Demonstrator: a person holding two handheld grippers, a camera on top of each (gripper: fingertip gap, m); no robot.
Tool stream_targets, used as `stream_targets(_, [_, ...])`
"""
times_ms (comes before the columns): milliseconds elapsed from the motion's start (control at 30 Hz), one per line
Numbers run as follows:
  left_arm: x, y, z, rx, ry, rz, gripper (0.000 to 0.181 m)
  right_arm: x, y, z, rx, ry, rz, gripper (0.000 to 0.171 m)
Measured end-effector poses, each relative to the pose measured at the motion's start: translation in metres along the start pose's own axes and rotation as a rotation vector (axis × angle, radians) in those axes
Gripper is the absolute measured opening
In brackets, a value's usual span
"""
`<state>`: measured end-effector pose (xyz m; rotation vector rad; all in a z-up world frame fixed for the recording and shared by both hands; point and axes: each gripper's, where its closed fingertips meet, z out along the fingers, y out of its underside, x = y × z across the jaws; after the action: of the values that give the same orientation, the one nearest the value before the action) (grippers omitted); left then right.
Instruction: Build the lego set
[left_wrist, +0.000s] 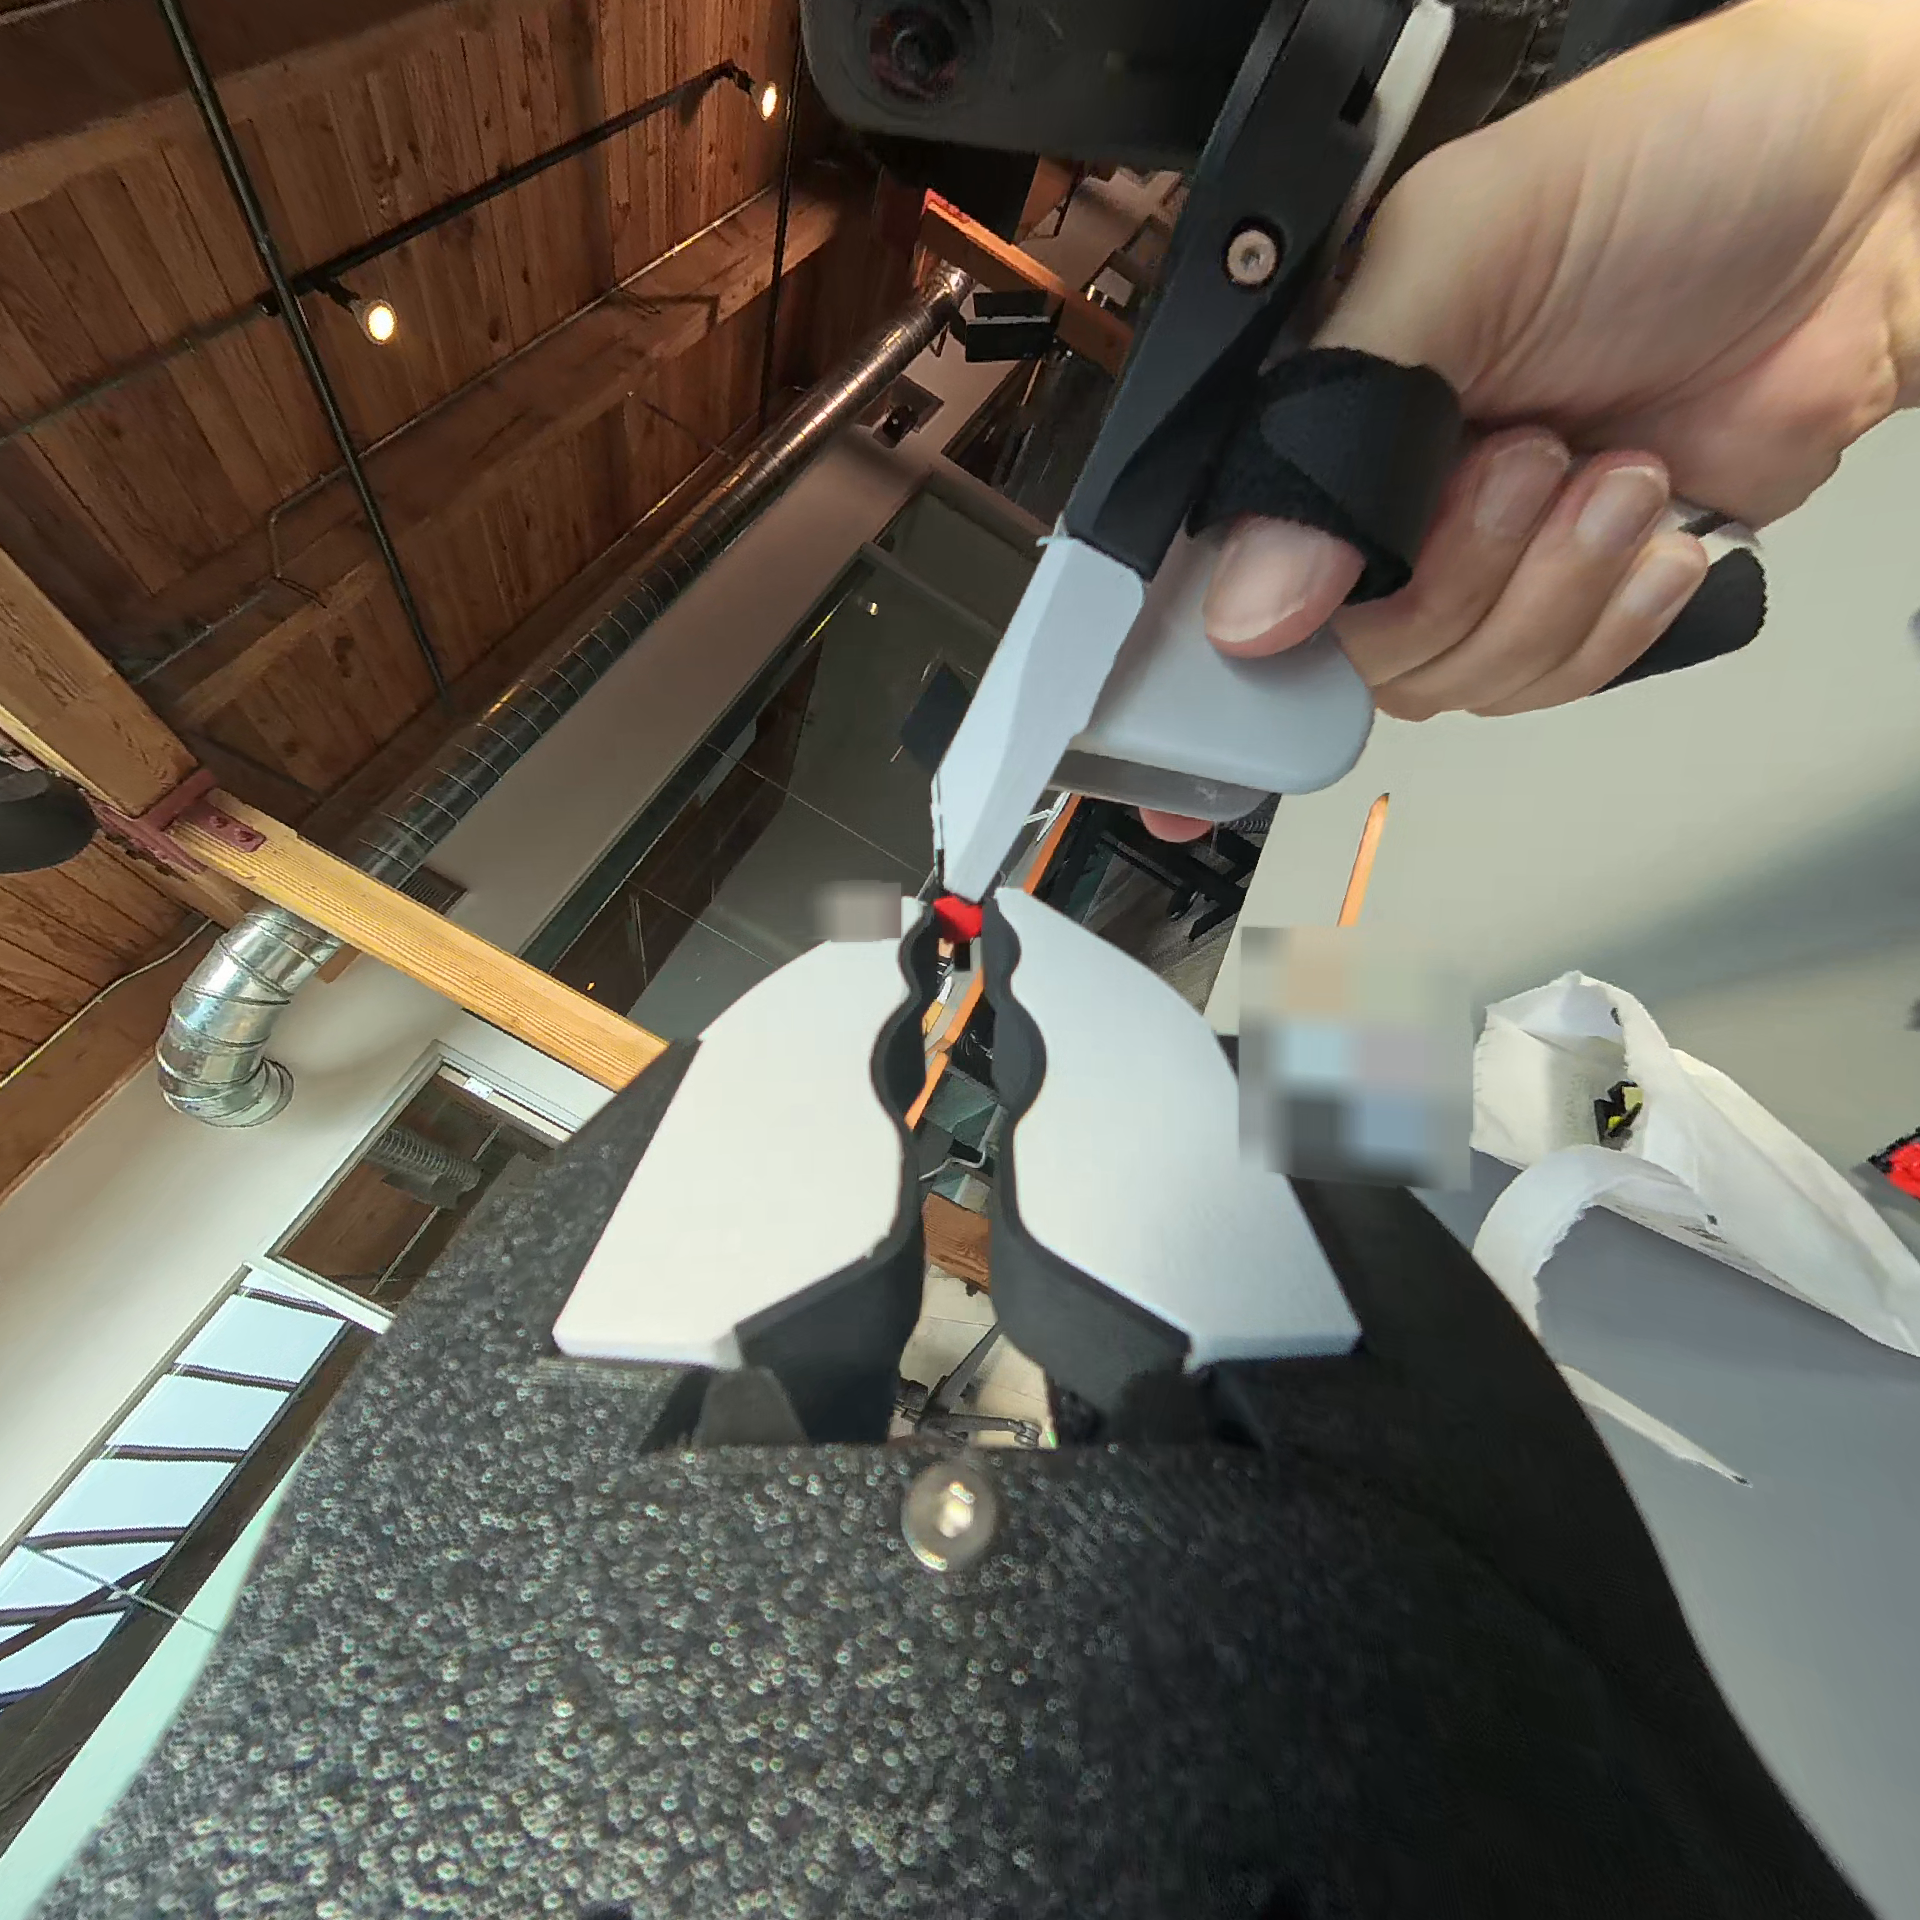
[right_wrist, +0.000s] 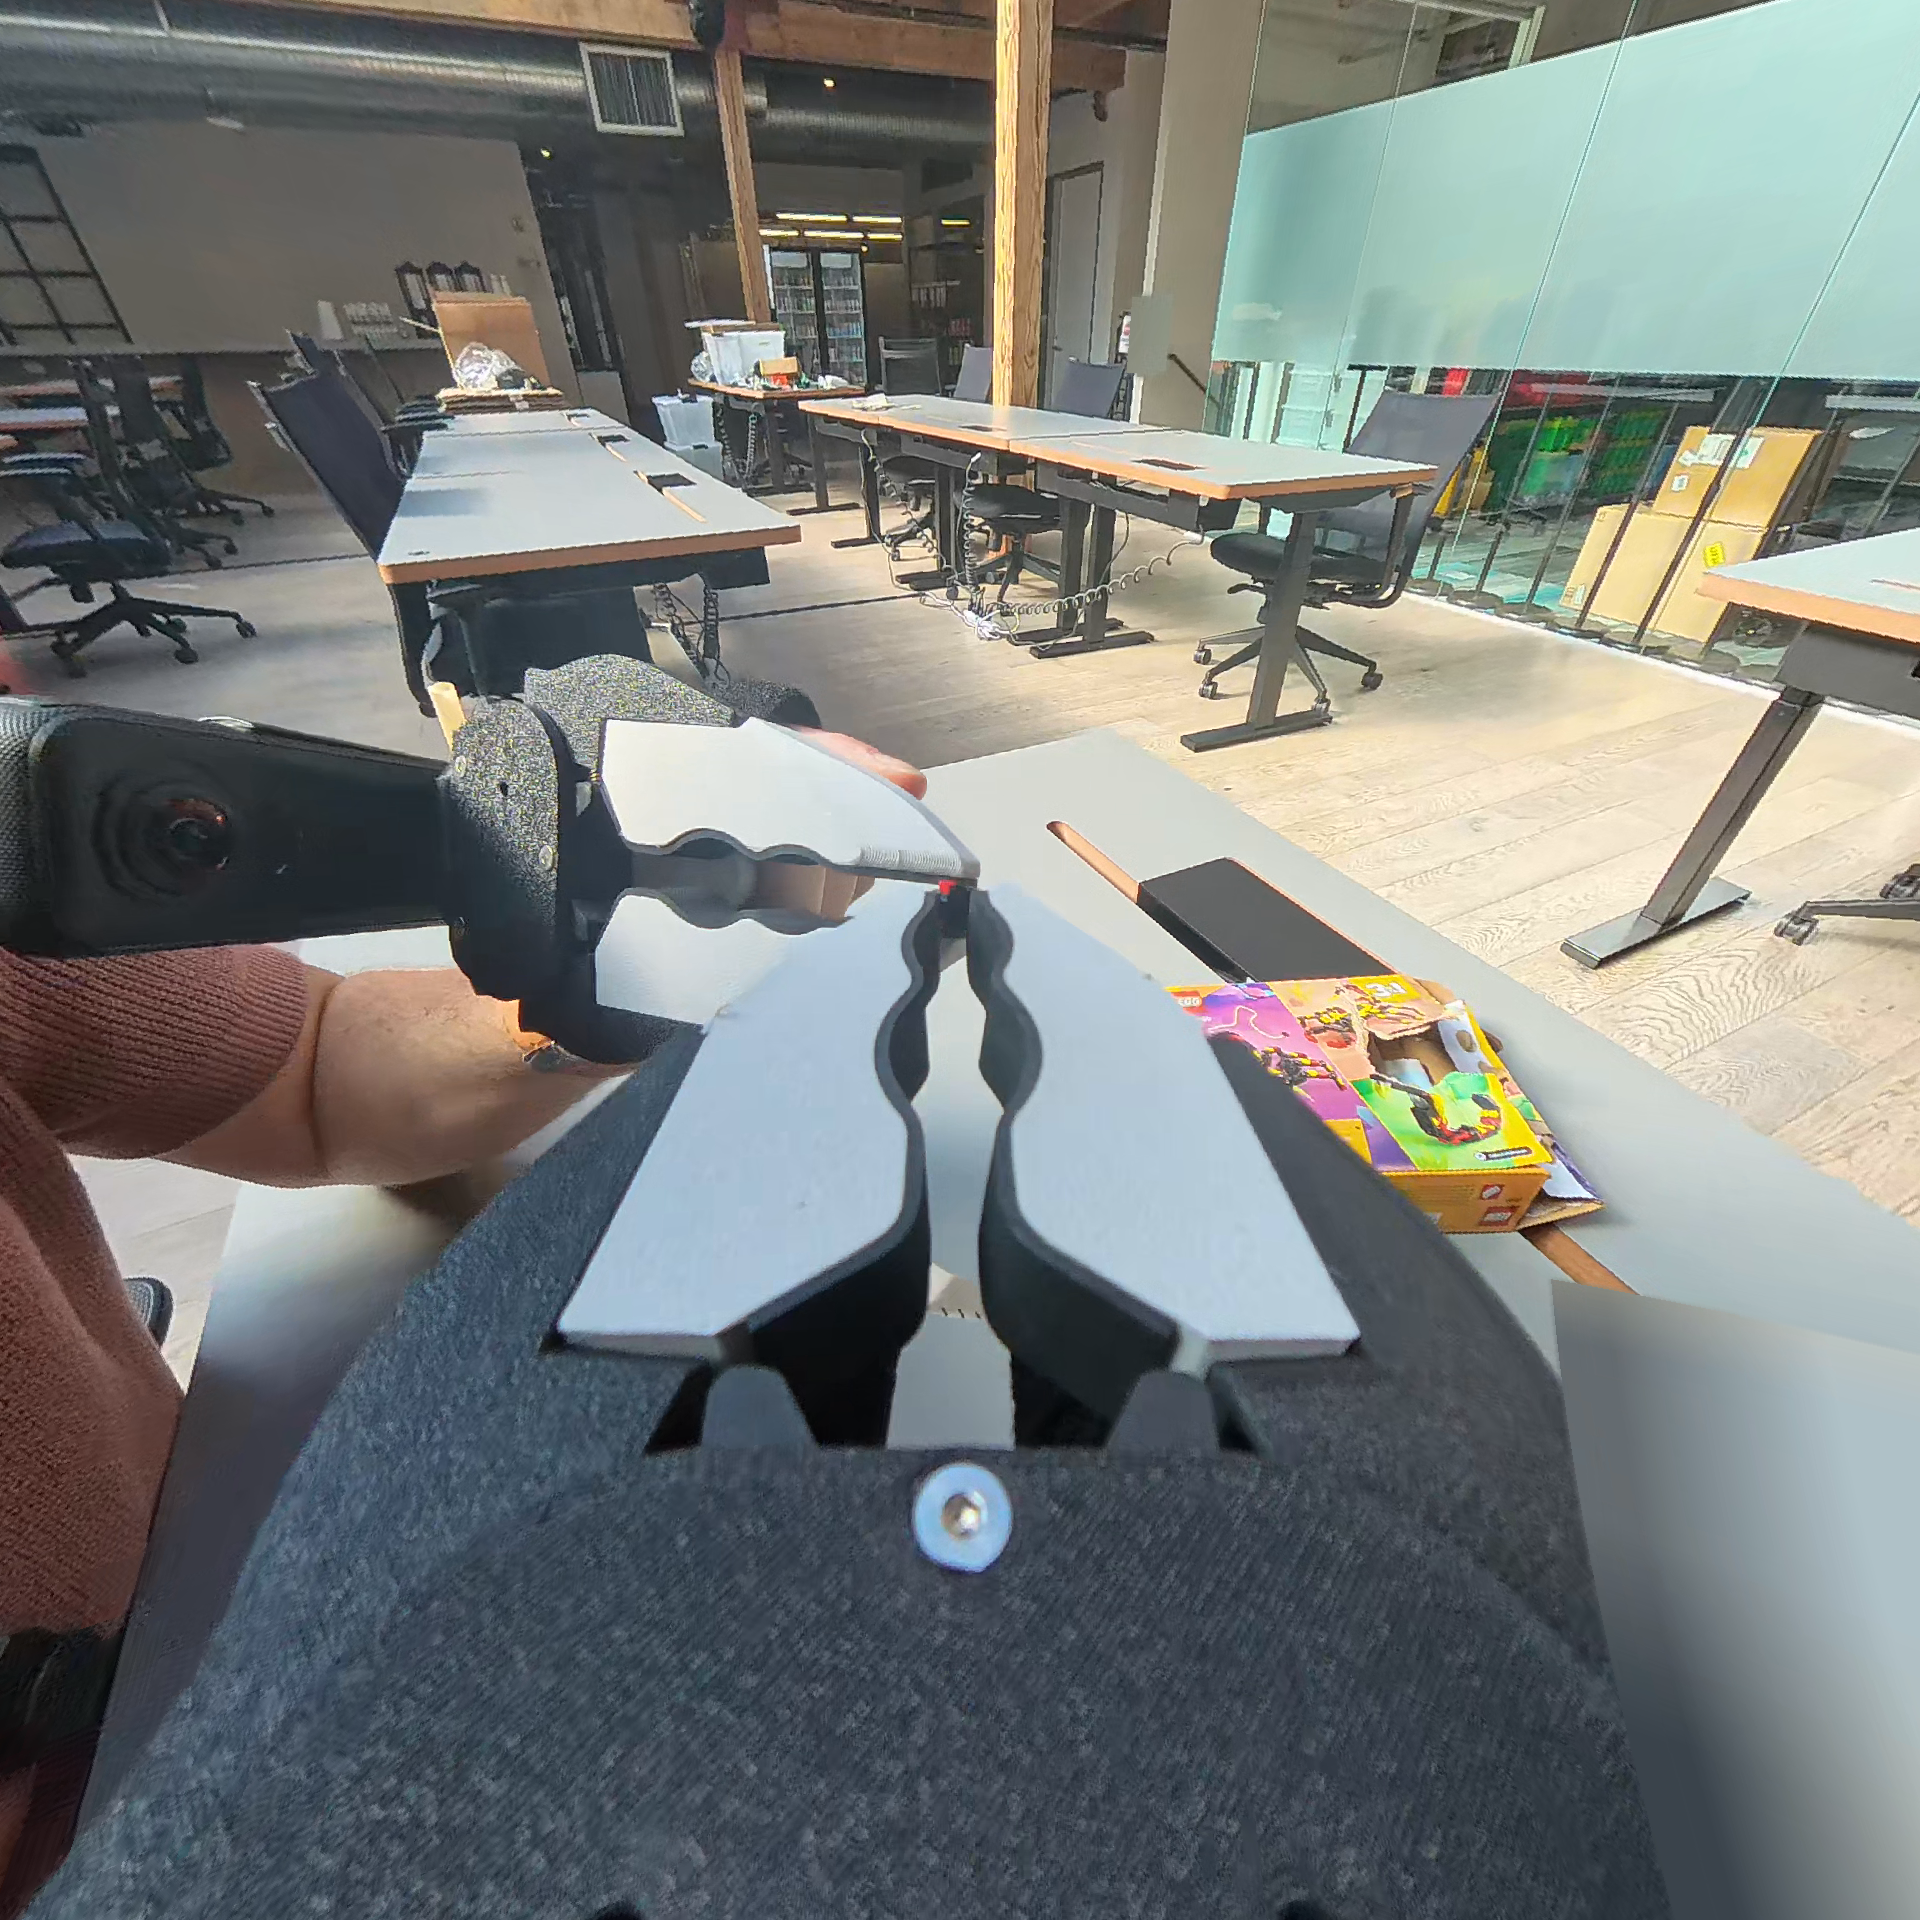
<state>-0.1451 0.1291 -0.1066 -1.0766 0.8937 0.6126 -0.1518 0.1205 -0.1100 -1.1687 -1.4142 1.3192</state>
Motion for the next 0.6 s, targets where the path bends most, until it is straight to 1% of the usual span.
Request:
stream_targets(100, [-0.005, -0.009, -0.007, 0.059, -0.016, -0.011, 0.007, -0.008, -0.007, -0.001, 0.044, -0.062, 0.027, 0.004])
stream_targets(167, [-0.009, -0.020, -0.011, 0.127, -0.027, -0.064, 0.007, -0.018, -0.015, -0.004, 0.129, -0.223, 0.169, 0.004])
stream_targets(200, [-0.010, -0.022, -0.012, 0.142, -0.027, -0.090, 0.007, -0.019, -0.017, -0.005, 0.160, -0.284, 0.234, 0.004])
stream_targets(233, [-0.009, -0.022, -0.011, 0.150, -0.027, -0.117, 0.007, -0.019, -0.018, -0.005, 0.177, -0.305, 0.264, 0.004])
stream_targets(400, [-0.009, -0.011, -0.009, 0.141, -0.015, -0.191, 0.006, -0.009, -0.015, 0.001, 0.191, -0.231, 0.254, 0.003])
stream_targets(533, [-0.007, -0.003, -0.006, 0.126, -0.016, -0.231, 0.006, -0.001, -0.011, 0.004, 0.154, -0.096, 0.137, 0.004])
stream_targets(600, [-0.006, 0.001, -0.005, 0.117, -0.024, -0.224, 0.006, 0.002, -0.009, 0.005, 0.151, -0.082, 0.136, 0.004])
